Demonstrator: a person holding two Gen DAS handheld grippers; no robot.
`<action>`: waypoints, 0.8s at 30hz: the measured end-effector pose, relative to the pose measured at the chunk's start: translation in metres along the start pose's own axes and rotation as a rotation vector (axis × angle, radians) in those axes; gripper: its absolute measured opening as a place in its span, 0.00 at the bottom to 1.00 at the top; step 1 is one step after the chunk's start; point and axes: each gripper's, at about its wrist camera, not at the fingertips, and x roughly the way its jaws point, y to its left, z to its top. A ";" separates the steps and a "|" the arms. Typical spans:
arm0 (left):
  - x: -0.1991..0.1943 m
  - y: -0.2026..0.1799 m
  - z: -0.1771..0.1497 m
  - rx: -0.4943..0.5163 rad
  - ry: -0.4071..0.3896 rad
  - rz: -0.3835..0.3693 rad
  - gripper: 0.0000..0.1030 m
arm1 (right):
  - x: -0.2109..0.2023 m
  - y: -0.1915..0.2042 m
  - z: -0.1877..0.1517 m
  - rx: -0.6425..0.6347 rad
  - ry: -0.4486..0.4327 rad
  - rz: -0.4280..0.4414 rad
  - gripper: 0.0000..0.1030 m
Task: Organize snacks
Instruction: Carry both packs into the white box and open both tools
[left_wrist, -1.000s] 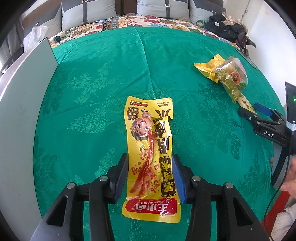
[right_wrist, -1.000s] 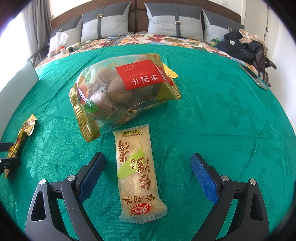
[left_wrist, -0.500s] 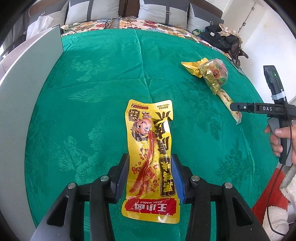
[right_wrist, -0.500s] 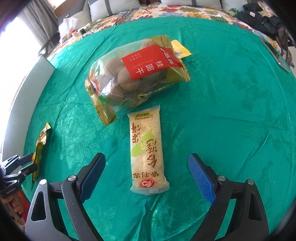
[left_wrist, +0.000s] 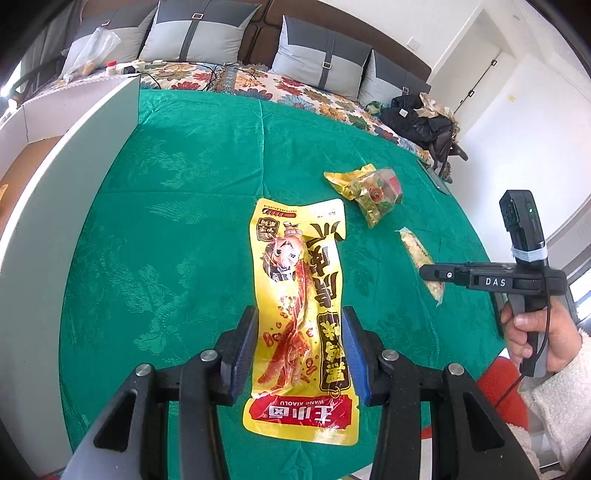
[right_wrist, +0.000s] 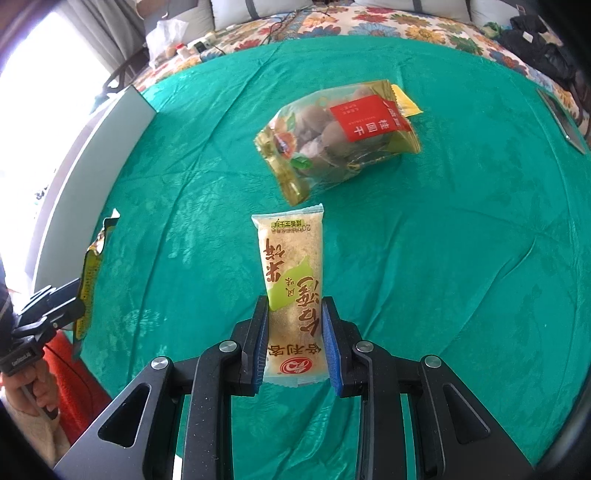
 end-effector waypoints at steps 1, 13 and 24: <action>-0.009 0.002 0.000 -0.020 -0.016 -0.018 0.42 | -0.001 0.010 -0.003 -0.008 -0.002 0.018 0.28; -0.180 0.110 0.036 -0.158 -0.287 0.124 0.43 | -0.036 0.247 0.059 -0.259 -0.126 0.384 0.28; -0.189 0.223 -0.006 -0.281 -0.181 0.582 0.71 | -0.015 0.365 0.084 -0.380 -0.222 0.396 0.71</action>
